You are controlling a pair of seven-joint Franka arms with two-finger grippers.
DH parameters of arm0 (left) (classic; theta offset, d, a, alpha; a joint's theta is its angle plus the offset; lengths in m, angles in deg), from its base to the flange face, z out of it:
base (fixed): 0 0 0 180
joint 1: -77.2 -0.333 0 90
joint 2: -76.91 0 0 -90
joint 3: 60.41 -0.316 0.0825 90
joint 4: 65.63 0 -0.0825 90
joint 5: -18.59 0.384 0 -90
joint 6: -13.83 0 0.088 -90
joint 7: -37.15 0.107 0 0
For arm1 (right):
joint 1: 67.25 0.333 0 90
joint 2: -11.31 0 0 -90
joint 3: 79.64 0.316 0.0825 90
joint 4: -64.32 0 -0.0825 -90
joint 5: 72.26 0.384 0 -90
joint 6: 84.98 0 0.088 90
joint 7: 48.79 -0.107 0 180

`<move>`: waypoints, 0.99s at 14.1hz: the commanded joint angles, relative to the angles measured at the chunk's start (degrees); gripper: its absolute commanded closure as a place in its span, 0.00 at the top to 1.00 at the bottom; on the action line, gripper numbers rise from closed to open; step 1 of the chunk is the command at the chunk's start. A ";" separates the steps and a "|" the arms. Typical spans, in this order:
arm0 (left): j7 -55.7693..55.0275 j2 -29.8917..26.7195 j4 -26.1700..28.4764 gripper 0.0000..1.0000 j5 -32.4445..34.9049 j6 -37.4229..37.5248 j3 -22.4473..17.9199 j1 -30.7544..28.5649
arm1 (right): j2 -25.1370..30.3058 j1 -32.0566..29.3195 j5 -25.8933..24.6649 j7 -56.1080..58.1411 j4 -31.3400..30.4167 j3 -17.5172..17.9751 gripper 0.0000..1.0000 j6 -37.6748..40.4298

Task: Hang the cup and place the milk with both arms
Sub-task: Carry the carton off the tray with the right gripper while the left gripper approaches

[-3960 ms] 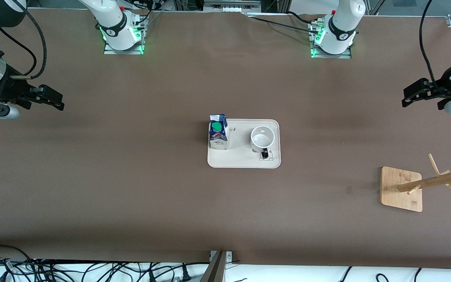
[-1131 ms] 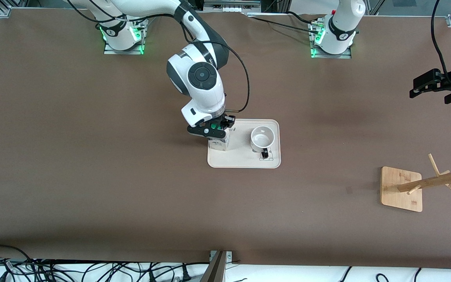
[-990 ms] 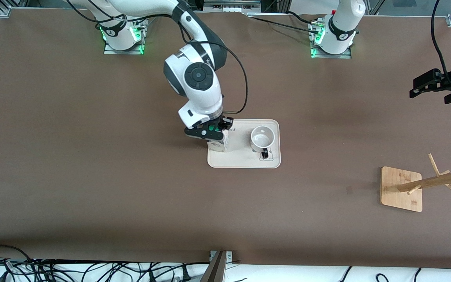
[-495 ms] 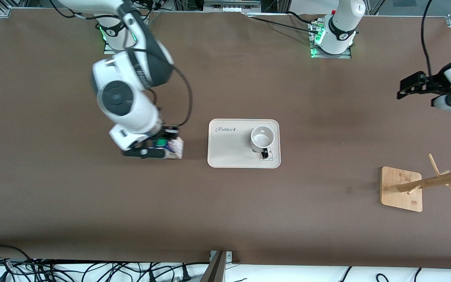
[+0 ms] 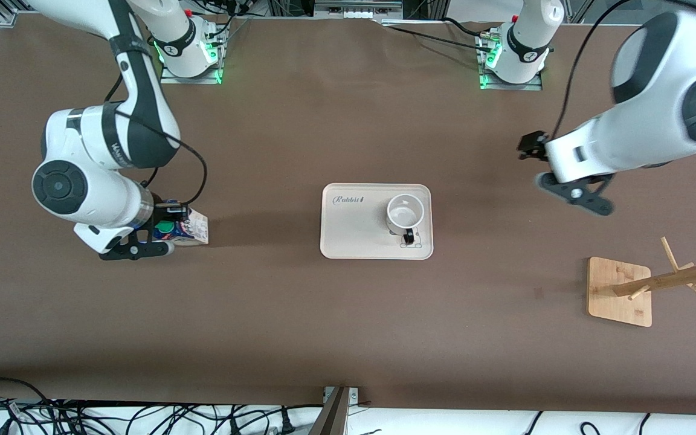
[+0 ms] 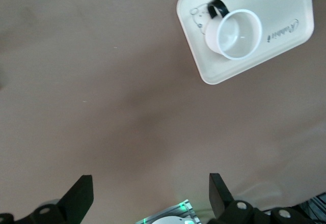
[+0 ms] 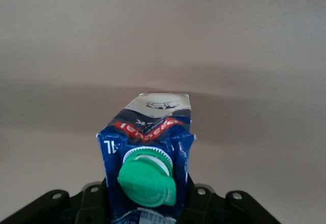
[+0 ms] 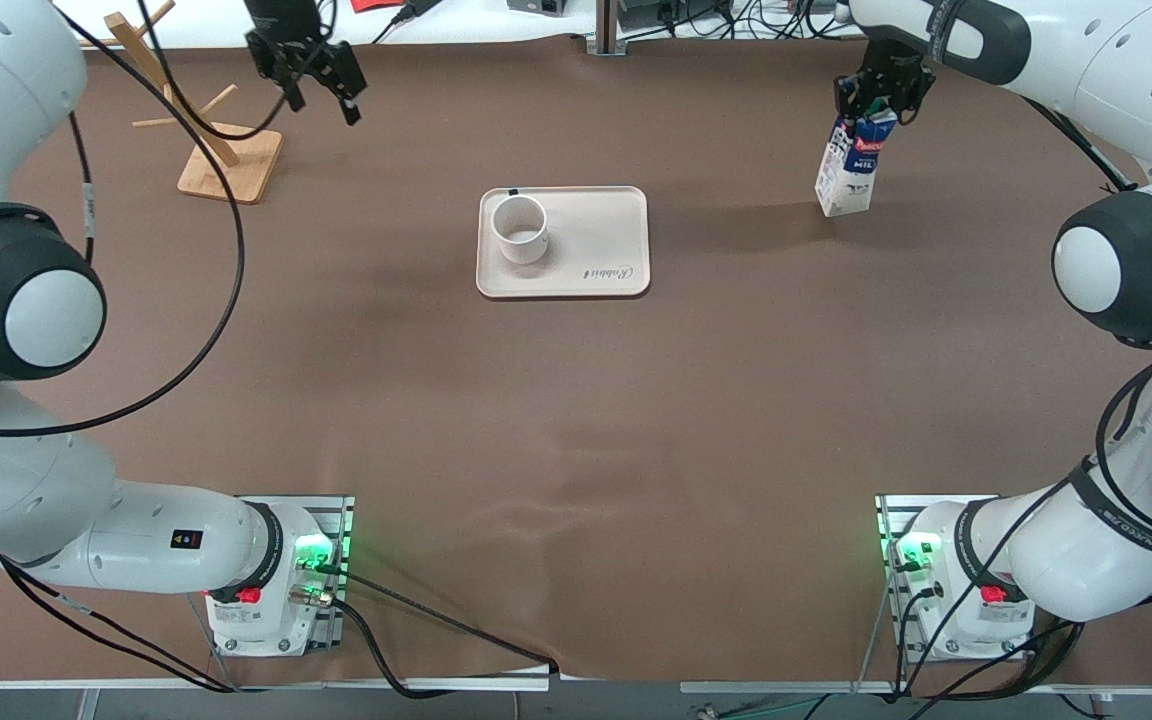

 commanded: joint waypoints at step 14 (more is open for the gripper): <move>-1.54 9.42 -6.80 1.00 -1.16 -0.49 0.09 2.34 | 5.19 0.35 2.40 2.43 -5.12 -2.74 1.00 -6.18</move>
